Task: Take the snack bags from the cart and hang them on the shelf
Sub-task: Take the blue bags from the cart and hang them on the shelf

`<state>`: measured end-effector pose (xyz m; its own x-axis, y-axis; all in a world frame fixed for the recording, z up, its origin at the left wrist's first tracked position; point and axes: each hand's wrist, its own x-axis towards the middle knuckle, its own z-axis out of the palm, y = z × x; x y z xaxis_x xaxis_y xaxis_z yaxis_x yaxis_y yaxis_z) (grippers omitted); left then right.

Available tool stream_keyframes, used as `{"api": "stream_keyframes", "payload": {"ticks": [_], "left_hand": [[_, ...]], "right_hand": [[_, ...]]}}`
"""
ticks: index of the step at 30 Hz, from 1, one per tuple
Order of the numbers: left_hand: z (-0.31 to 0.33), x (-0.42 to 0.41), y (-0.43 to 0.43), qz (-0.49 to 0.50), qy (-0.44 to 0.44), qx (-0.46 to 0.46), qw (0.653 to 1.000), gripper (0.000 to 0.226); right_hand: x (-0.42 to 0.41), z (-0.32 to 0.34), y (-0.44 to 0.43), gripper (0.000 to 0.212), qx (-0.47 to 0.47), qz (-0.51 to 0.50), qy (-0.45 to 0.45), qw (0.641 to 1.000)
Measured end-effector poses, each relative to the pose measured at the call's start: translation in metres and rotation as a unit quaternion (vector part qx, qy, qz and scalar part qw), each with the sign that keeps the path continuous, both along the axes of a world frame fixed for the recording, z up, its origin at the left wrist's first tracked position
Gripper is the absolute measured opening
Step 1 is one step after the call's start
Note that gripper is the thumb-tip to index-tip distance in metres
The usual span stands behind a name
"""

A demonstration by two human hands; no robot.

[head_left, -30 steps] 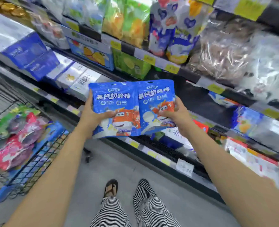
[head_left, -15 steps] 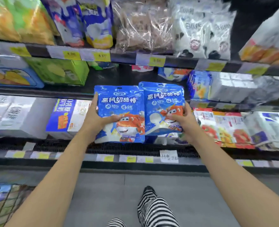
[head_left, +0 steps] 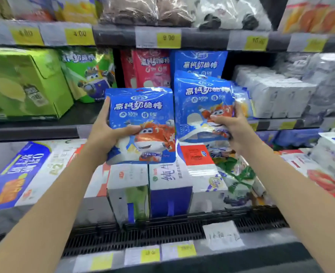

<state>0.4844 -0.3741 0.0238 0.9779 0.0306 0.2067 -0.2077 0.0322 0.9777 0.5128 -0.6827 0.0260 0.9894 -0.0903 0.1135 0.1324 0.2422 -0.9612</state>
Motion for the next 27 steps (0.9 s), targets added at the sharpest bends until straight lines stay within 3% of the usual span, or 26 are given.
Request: {"api": "stream_keyframes", "payload": {"ticks": [4, 8, 12, 19, 23, 27], "left_hand": [[-0.007, 0.01, -0.006, 0.006, -0.052, -0.005, 0.999, 0.11], [-0.004, 0.022, -0.006, -0.001, -0.072, -0.022, 0.997, 0.118], [0.004, 0.043, -0.004, 0.0, -0.066, -0.025, 0.998, 0.123], [0.015, 0.101, -0.005, -0.011, -0.072, -0.036, 0.997, 0.13], [0.021, 0.129, -0.002, -0.025, -0.093, -0.018, 0.995, 0.141], [0.023, 0.144, -0.002, -0.043, -0.132, -0.032, 0.99, 0.134]], "right_hand": [[0.021, -0.011, -0.003, 0.05, -0.029, -0.029, -0.084, 0.996], [0.038, -0.009, -0.003, 0.069, 0.005, -0.05, -0.114, 0.992], [0.062, -0.004, -0.007, 0.052, 0.002, -0.055, -0.137, 0.989], [0.117, 0.007, -0.021, 0.055, -0.008, -0.066, -0.194, 0.979], [0.13, 0.004, -0.029, 0.065, -0.13, -0.053, -0.229, 0.963], [0.128, 0.003, -0.036, 0.062, -0.214, -0.062, -0.216, 0.951]]}}
